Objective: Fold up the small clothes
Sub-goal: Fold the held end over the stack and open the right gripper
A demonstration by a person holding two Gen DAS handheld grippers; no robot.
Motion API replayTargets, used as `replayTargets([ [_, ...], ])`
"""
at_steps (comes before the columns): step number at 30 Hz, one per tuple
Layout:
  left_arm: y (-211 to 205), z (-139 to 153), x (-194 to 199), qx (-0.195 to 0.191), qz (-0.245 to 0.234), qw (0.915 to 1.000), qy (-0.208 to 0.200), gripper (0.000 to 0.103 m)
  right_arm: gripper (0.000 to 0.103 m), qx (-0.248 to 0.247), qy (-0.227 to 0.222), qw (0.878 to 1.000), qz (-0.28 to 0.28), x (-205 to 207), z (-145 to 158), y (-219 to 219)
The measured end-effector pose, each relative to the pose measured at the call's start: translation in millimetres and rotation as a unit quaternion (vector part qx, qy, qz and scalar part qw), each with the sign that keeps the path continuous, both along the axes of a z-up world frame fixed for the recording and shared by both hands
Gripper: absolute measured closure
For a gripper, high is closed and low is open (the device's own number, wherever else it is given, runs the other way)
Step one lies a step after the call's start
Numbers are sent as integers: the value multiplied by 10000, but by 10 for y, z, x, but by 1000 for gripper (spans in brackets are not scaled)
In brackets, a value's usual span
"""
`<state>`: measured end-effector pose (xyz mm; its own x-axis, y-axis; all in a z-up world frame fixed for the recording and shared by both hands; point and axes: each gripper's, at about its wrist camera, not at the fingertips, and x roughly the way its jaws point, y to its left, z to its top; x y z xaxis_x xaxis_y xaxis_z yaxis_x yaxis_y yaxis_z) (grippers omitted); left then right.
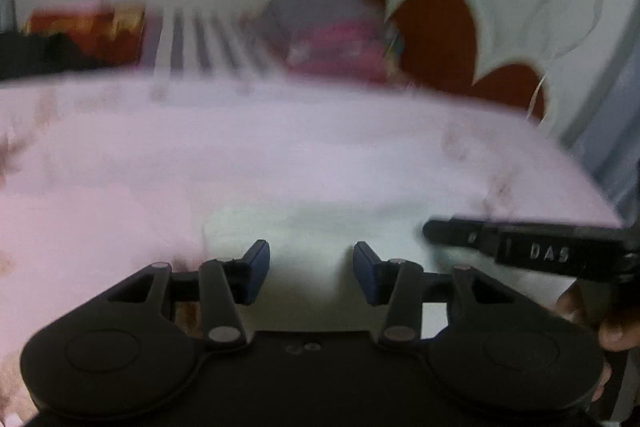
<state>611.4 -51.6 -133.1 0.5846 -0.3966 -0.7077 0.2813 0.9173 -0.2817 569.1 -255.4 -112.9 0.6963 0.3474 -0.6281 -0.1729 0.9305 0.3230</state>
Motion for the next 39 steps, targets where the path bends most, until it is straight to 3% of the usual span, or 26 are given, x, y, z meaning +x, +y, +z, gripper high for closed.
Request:
replayTargets([
  [3,-83,11,-27,270,-148,9995,-79,57,70,-580,507,9970,-123,223,-191,47],
  [7,41,225,-374,183,-447,9975,-521,57,69,-353,331,9988,-115,83,-69,-105],
  [11,-60,100,-648,506,-574,9956,-547,57,69,43,-76,9984,558,-319,94,-87],
  [12,-114,60,-697,646,-572,9945,-600,57,70,-75,-94,9968,790,-386,83,-20],
  [13,-175,47,-747,742,-584,9932,-683,57,70,-529,61,9934,1017,-432,-11,96],
  [15,-253,91,-783,920,-679,9908,-728,57,69,-1317,-123,9863,986,-545,-133,184],
  [16,-261,119,-802,945,-722,9903,-714,57,69,-1408,-100,9856,927,-560,-136,170],
  [19,-137,232,-981,818,-657,9914,-782,57,69,-1035,80,9917,759,-625,-2,66],
  [22,-100,188,-1252,889,-620,9904,-860,56,69,-862,-161,9913,985,-880,115,55],
  [24,-147,215,-1429,1041,-644,9874,-998,56,69,-1087,-202,9879,1091,-1028,125,129],
  [26,-183,161,-1538,1025,-653,9893,-801,57,69,-1179,-353,9850,1206,-1212,172,136],
  [29,-239,61,-1688,1030,-678,9900,-682,57,69,-1073,90,9840,1418,-1382,43,125],
  [31,-257,39,-1829,1085,-694,9892,-701,57,70,-1570,335,9745,1567,-1550,-107,195],
  [33,-253,22,-1946,1131,-702,9886,-705,57,70,-1717,346,9718,1578,-1747,-115,180],
  [36,-222,56,-2079,1139,-648,9888,-715,57,70,-1617,479,9748,1460,-1920,-106,97],
  [39,-89,169,-2172,879,-288,9924,-809,56,69,-1080,399,9866,1158,-1999,-8,-50],
])
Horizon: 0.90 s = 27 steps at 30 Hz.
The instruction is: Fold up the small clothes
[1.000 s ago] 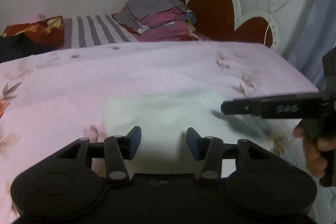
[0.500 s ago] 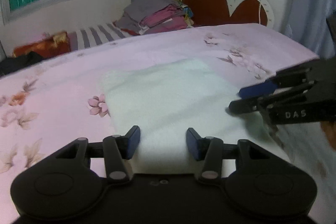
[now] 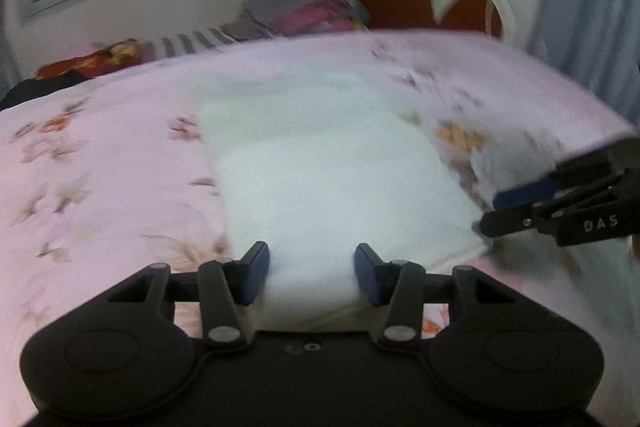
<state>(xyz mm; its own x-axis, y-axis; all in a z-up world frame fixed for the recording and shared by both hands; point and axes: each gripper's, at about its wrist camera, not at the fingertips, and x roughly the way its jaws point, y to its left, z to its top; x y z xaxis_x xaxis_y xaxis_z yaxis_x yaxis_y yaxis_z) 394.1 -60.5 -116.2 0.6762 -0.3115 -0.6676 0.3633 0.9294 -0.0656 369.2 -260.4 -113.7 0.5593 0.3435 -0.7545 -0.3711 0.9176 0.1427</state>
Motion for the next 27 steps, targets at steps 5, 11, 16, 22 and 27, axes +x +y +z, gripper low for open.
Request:
replayTargets([
  [5,230,-19,110,-560,598,9959,382,56,69,1006,115,9936,-495,116,49,-213],
  [11,391,-278,158,-1499,970,9773,1139,60,70,1546,571,9844,-621,217,-135,-229],
  [16,488,-327,81,-1743,941,9719,1269,64,98,1762,635,9810,-498,111,-155,-302],
  [22,470,-180,68,-1304,947,9805,1122,57,98,1321,621,9880,-511,84,-155,-251],
  [27,544,29,230,-1116,1088,9861,575,41,97,1135,-140,9905,-768,86,175,-343],
])
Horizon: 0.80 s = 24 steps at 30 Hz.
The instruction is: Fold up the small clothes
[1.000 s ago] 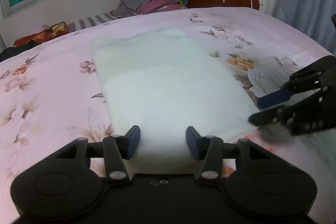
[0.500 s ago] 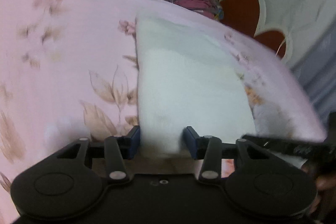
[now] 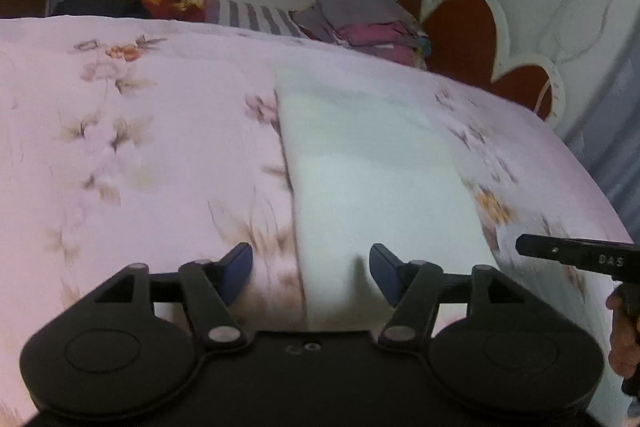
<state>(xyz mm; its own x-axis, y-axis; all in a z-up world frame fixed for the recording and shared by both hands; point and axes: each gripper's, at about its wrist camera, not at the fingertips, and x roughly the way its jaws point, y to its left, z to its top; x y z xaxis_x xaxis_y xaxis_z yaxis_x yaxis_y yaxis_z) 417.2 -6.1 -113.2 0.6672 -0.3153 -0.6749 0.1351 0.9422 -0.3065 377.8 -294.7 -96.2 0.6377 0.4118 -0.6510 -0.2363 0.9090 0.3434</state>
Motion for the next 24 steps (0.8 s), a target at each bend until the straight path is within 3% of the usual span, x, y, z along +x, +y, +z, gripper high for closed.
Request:
replayTargets([
  [5,-78,-86,399,-200,81,9996,196,43,97,-262,-451,9982,292,380,53,311],
  [9,-254,-215,555,-334,-21,9977,594,47,97,-467,-289,9968,582,619,-134,511],
  [10,-327,-268,582,-350,-119,9967,729,47,97,-746,-239,9956,522,663,-194,498],
  [12,-537,-276,549,125,-269,9977,609,38,97,-1140,12,9935,-16,753,-347,309],
  [14,-594,-277,517,279,-278,9978,536,36,97,-934,348,9941,-418,806,-429,76],
  [17,-514,-226,428,262,-254,9981,489,33,97,-352,404,9977,-419,749,-437,-152],
  [18,-470,-202,400,269,-212,9986,411,27,97,-151,326,9983,-459,706,-398,-219],
  [20,-359,-160,367,220,-68,9994,246,21,85,131,196,9978,-626,656,-297,-330],
  [21,-303,-147,377,159,26,9996,213,21,50,270,169,9972,-675,652,-268,-359],
  [22,-268,-119,427,76,116,9997,222,21,31,486,104,9964,-694,646,-254,-387],
  [24,-186,-110,509,-119,283,9992,260,21,31,808,78,9944,-683,688,-244,-394],
])
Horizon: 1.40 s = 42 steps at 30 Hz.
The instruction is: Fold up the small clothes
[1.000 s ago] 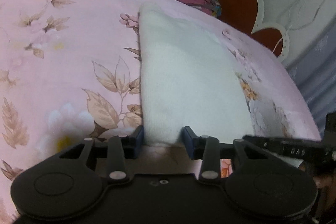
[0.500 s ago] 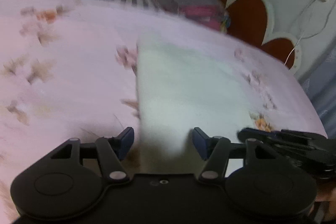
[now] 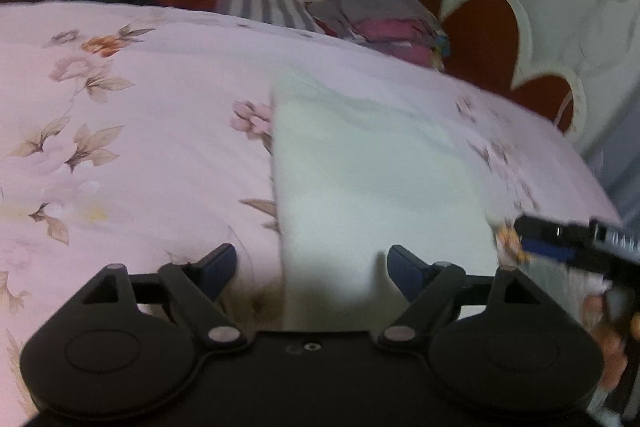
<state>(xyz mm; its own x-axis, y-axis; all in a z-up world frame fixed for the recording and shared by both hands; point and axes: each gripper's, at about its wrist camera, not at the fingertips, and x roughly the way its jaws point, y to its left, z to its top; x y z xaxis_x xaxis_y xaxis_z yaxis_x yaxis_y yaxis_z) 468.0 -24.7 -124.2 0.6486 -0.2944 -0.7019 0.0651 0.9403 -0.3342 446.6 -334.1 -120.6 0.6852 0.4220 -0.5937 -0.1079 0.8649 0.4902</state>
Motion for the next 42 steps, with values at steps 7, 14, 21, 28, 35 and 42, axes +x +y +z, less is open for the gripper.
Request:
replayTargets([
  [7,69,-82,204,-91,216,9994,265,22,32,191,411,9983,365,351,-84,310],
  [14,167,-69,224,-168,295,9991,250,22,43,276,561,9980,27,419,-48,61],
  [21,101,-76,409,-498,60,9979,415,26,42,1352,1089,9846,196,665,-251,-34],
  [28,166,-226,567,-1189,162,9909,611,34,43,1724,1204,9764,499,806,-327,-47],
  [35,22,-222,661,-871,148,9943,596,35,43,1375,1021,9814,869,876,-268,102],
  [42,-205,-109,692,-171,95,9988,450,55,64,898,867,9886,846,847,-255,180],
])
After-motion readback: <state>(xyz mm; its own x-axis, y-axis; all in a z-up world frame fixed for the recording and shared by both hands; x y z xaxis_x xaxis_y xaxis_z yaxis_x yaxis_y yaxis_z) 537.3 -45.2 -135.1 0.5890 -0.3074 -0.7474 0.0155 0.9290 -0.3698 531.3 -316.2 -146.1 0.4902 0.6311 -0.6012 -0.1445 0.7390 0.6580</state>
